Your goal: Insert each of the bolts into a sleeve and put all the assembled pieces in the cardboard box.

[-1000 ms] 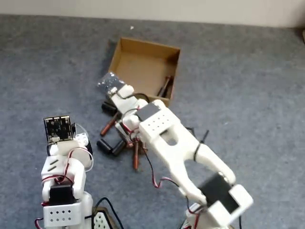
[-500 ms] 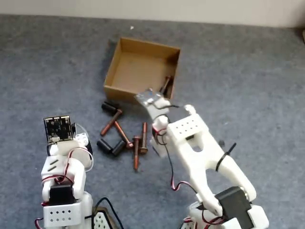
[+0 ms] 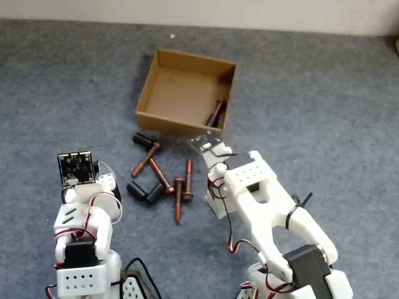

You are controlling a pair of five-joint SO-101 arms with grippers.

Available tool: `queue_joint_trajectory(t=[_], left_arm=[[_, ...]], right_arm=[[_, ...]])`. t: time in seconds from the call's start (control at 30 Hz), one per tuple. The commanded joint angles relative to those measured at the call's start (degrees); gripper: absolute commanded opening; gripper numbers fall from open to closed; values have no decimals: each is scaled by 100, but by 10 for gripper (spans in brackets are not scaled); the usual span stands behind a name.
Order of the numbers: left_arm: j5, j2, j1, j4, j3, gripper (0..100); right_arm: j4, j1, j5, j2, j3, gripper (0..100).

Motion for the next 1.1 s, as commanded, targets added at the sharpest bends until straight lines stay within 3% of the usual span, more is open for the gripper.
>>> queue_joint_trajectory(t=[0.0,0.3,0.5,0.63,0.73,0.83,1.07], left_arm=[[-88,-40,-57,-123,-13,11],[-88,-40,-48,-123,-13,11],[-88,-40,-48,-123,-13,11],[-88,-40,-48,-123,-13,11],[-123,-40,-31,-114,-13,11],[-598,-40,-22,-97,-13,11],[-1020,-40,-4,756,-488,11]], right_arm=[[-84,84,-9,-251,-40,127],[-787,84,0,22,374,125],[-901,84,18,233,400,2],[-866,84,-9,189,444,5],[-655,163,-88,-224,532,5],[-418,338,-404,-989,664,5],[-567,796,-985,-2809,1473,5]])
